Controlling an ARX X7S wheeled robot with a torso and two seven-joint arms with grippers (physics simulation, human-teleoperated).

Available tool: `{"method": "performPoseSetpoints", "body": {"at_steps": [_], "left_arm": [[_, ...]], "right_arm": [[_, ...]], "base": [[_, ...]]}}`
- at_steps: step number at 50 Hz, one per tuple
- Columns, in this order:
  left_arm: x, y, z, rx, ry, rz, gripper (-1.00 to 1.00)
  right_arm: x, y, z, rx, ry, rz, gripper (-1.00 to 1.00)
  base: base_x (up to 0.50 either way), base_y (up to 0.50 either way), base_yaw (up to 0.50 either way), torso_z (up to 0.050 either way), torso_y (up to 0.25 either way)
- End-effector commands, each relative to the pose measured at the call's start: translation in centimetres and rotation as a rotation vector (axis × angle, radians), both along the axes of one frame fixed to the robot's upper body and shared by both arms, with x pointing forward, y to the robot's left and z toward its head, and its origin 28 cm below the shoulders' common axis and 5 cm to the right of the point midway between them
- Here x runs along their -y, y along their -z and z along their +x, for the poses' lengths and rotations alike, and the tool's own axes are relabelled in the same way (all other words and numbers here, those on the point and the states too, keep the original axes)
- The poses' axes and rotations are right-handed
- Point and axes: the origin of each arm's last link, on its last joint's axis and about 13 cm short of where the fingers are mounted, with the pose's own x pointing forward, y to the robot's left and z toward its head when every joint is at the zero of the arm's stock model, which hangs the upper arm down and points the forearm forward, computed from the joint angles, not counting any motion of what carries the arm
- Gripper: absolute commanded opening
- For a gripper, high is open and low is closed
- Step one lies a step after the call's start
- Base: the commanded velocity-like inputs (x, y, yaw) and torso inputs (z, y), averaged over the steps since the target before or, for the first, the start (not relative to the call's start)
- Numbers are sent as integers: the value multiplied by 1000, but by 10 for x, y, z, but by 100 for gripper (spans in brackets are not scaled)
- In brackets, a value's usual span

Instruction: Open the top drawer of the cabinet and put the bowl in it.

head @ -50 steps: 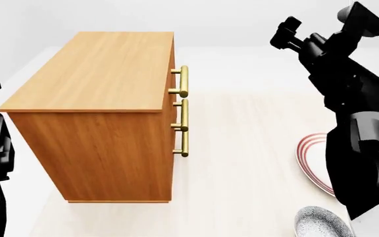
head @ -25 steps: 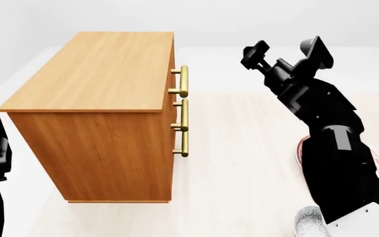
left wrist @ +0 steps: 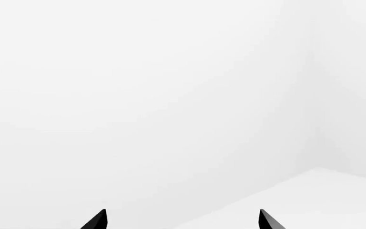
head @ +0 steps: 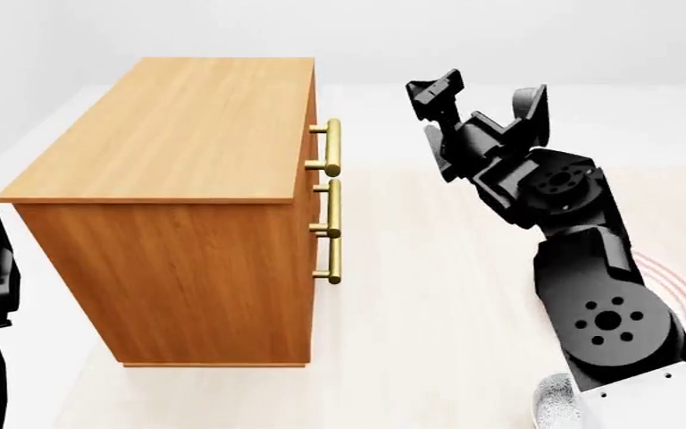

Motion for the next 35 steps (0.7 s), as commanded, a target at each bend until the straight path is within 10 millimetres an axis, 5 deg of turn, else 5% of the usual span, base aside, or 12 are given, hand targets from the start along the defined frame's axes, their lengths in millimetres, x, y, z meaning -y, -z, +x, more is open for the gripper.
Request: {"method": "performPoseSetpoints", "body": {"at_steps": [1,18,35], "left_arm": [[0,0,0,2,3,-3,100],[0,0,0,0,3,-2,100],[0,0,0,4,10,-4,100]], "right_arm": [[-12,5,-4,-38,-78,62,100],[-31,10,-12,-84,-238,181,100],[-36,20,-13,-112,-217,157,100]], "base": [[0,0,0,0,0],[0,0,0,0,0],[0,0,0,0,0]]}}
